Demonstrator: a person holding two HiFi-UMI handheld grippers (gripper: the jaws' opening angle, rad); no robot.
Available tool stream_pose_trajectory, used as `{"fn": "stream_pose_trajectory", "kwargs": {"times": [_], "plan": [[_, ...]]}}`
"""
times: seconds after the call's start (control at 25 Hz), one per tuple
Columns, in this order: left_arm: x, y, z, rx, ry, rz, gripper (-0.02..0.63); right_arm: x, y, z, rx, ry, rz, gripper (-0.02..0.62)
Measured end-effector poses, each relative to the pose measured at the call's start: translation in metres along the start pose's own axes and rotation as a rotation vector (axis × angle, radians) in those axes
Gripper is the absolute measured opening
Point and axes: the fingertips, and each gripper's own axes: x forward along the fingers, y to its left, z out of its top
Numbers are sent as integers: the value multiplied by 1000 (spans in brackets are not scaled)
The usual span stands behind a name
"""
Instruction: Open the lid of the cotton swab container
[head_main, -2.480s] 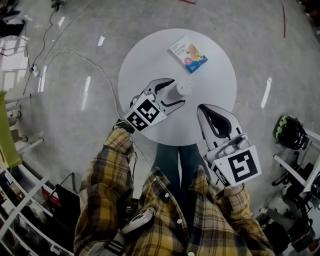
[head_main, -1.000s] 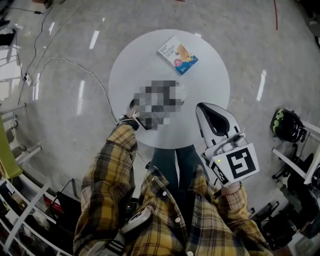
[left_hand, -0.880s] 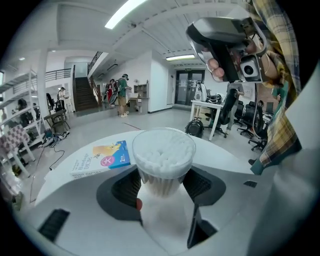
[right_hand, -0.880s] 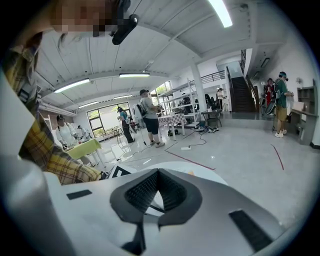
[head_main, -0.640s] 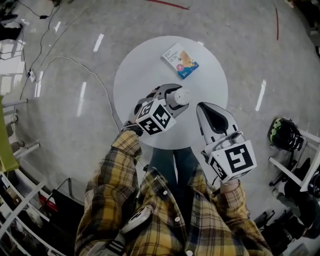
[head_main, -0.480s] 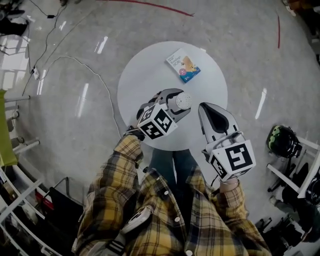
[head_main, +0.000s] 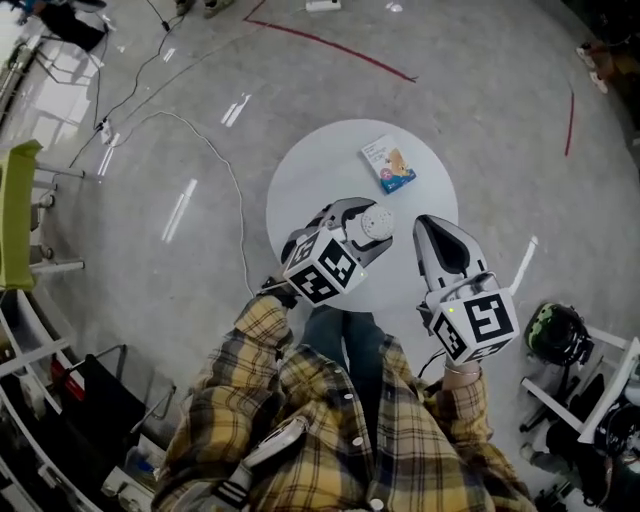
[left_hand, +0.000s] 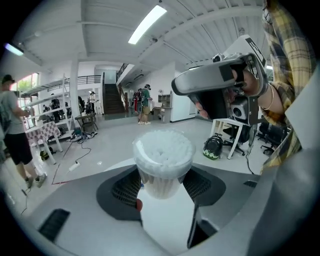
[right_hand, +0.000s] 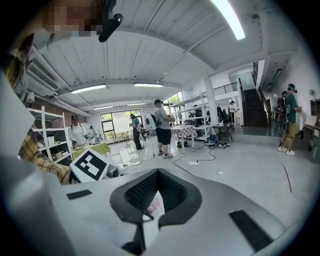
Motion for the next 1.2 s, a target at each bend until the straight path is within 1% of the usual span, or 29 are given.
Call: {"fn": "stream_pose_trajectory", "kwargs": {"times": [0.24, 0.44, 0.56, 0.64, 0.84, 1.0, 1.2], "plan": [[-49, -5, 34, -102, 19, 45, 270, -17, 21, 38, -68, -57, 51, 17], [-97, -4, 64, -136, -12, 115, 270, -31, 45, 67, -118, -104, 108, 17], [-128, -5, 77, -142, -22, 151, 270, -37, 66, 87, -155, -140, 157, 17], [-148, -10, 81, -150, -19, 162, 270, -43, 83, 98, -180, -158, 192, 17], [-186, -28, 91, -159, 14, 184, 270, -60, 117, 119, -239, -189, 279, 17], [-205, -41, 96, -156, 21, 193, 270, -71, 136, 128, -272, -209, 318, 17], [-217, -47, 93, -147, 14, 187, 270, -70, 155, 128, -291, -209, 354, 17]]}}
